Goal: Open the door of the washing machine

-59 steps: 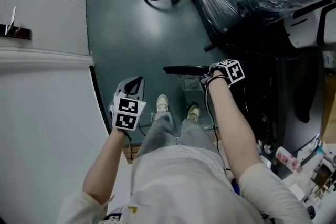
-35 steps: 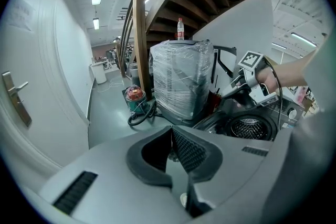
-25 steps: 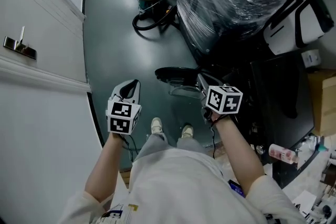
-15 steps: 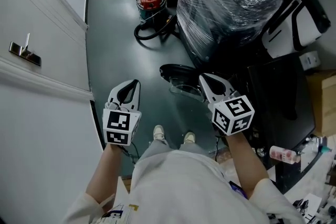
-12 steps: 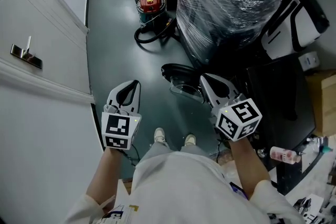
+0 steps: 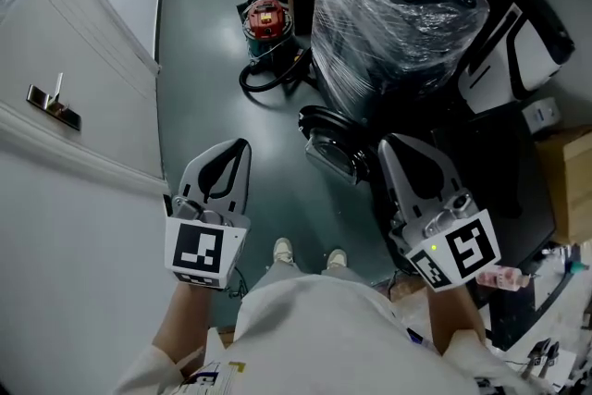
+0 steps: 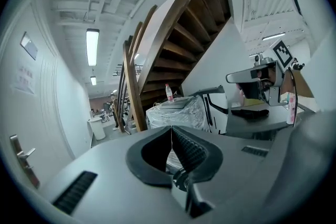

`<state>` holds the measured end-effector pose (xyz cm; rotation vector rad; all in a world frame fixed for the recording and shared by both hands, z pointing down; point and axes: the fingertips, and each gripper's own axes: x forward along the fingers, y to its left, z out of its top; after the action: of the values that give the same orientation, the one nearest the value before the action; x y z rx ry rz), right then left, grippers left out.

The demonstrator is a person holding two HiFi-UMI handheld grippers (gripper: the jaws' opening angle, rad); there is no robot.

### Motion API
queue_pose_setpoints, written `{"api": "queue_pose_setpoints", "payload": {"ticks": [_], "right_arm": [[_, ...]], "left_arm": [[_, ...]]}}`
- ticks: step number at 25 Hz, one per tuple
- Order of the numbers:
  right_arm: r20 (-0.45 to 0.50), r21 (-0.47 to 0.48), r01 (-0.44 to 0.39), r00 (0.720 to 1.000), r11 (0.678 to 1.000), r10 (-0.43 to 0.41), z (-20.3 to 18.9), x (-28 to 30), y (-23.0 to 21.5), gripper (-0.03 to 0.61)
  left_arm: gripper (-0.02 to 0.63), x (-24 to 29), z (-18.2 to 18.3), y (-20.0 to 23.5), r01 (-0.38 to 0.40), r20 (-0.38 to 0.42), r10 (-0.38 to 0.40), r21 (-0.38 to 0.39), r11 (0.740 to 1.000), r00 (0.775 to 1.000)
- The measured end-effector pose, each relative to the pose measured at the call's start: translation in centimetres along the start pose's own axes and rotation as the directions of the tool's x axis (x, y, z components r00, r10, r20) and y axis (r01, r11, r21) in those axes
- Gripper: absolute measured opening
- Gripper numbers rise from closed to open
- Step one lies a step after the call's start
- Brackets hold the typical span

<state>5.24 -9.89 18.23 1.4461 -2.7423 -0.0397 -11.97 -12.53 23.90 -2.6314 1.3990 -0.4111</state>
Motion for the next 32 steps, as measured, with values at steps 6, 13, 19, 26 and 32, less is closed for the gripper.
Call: {"api": "queue_pose_setpoints", "payload": {"ticks": [6,13,19,26,32], "right_arm": [[0.071,-0.026,-0.014,0.997,1.000,0.015,3.2,-1.4,1.3,0.028],[0.103,-0.033,-0.028,0.994,0.999,0.031,4.6,-2.1,1.7,0.027],[0.084,-0.038,-0.032,0.996,0.999,0.035,3.8,-1.8,1.9,0.028],[0.049,-0.047,-0.026,0.998,0.999,0.029,3.2,-1.7,2.1,0.027],[0.032,-0.046,-0.024,0.999,0.999,0.026,2.8,-1.7,2.3,0.028]], "left_arm": [[0.020,-1.6,4.1,0.3,-0.038,0.086,0.042,-0.040,0.998,0.995],[0.020,-2.2,5.3,-0.4,-0.042,0.104,0.045,-0.031,0.999,0.994],[0.020,-2.2,4.9,-0.5,-0.045,0.092,0.047,-0.032,0.998,0.995],[0.020,-2.3,4.6,-0.4,-0.046,0.085,0.048,-0.034,0.998,0.995],[0.020,-2.3,4.5,-0.6,-0.037,0.085,0.039,-0.027,0.999,0.996]]}}
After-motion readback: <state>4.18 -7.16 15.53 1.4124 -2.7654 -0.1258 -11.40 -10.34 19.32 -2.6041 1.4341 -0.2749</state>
